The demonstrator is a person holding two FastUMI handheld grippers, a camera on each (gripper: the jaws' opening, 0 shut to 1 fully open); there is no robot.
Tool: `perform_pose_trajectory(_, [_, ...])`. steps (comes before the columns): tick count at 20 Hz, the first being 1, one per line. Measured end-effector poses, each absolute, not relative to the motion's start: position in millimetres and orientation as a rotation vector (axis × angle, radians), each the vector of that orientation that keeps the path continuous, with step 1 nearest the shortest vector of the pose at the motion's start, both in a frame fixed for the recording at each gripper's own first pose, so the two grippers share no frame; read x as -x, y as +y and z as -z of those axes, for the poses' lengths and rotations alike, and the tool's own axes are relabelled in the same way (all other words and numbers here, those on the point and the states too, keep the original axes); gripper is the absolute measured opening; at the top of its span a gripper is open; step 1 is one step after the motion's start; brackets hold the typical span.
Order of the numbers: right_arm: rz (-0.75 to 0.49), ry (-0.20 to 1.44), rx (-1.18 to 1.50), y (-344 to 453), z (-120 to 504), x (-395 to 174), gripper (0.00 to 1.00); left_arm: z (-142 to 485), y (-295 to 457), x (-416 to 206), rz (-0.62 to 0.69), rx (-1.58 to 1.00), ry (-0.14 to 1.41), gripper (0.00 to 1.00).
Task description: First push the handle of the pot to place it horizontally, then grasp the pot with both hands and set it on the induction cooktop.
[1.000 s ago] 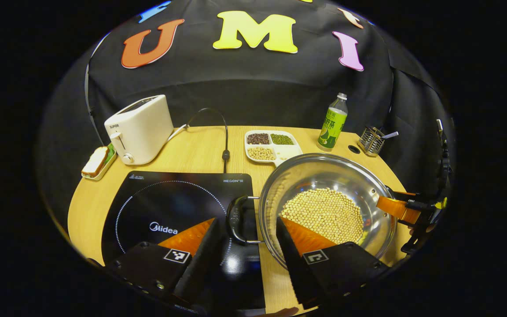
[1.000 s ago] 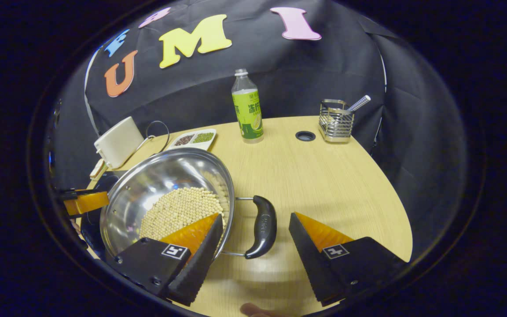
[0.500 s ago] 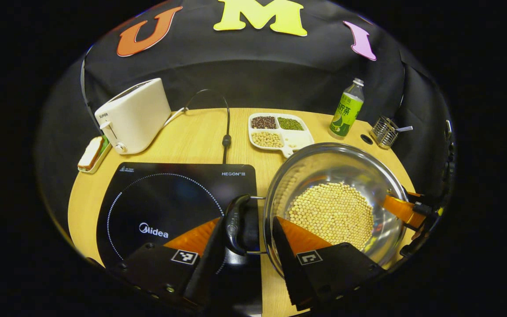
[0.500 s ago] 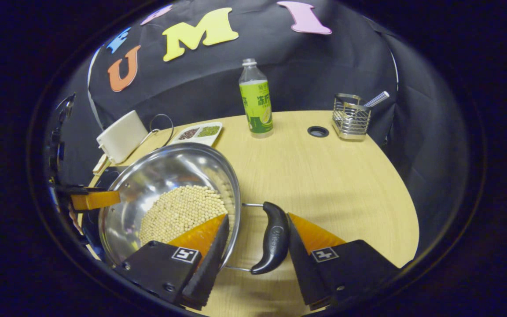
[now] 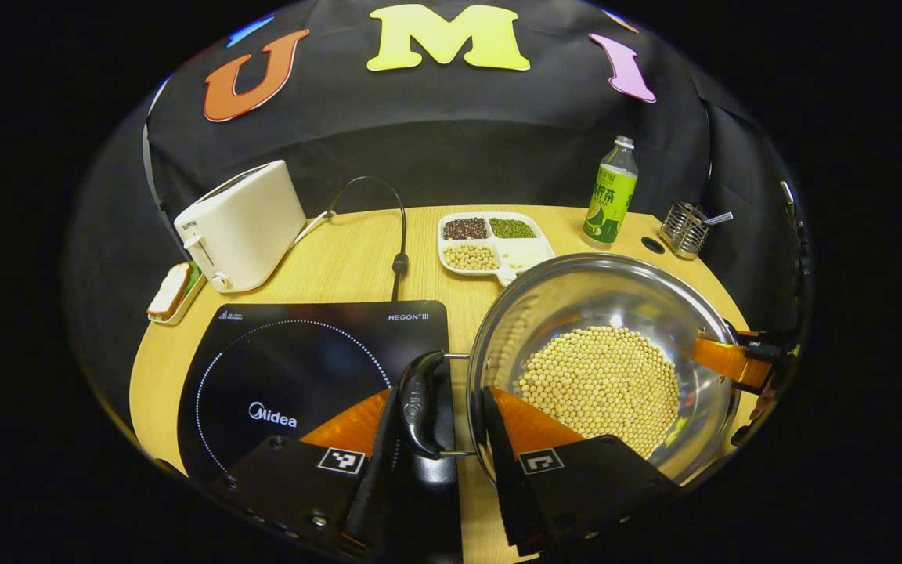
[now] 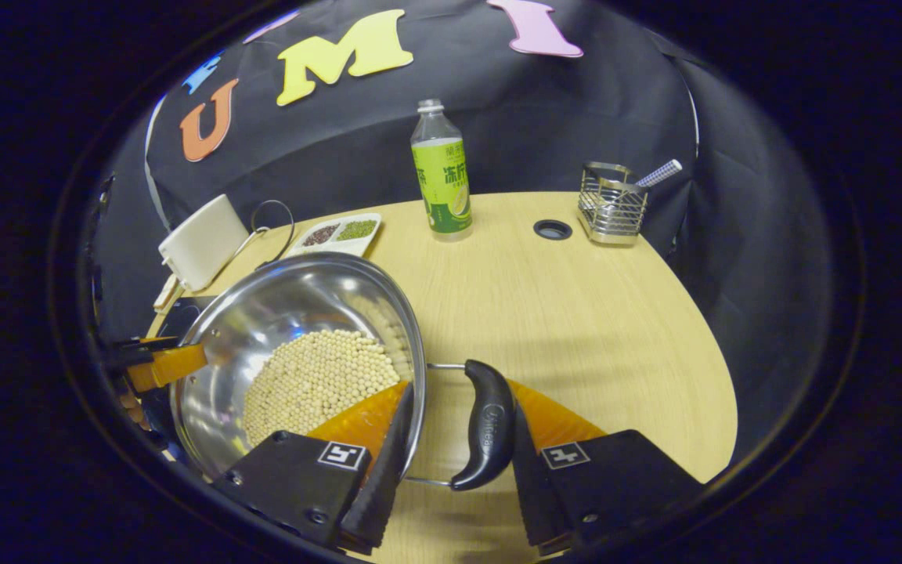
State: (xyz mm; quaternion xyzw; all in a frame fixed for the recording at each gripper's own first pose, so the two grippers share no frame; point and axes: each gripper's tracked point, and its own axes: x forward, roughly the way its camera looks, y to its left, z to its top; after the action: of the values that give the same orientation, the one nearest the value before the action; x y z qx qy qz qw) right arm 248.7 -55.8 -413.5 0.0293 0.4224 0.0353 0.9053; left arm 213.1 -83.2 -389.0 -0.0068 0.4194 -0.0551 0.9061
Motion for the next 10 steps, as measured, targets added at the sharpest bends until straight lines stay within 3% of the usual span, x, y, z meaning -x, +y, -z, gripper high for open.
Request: perform_pose_trajectory(10, [-0.015, 0.829, -0.079, -74, 360, -192, 0.64, 350, -96, -167, 0.153, 0.052, 0.795, 0.56])
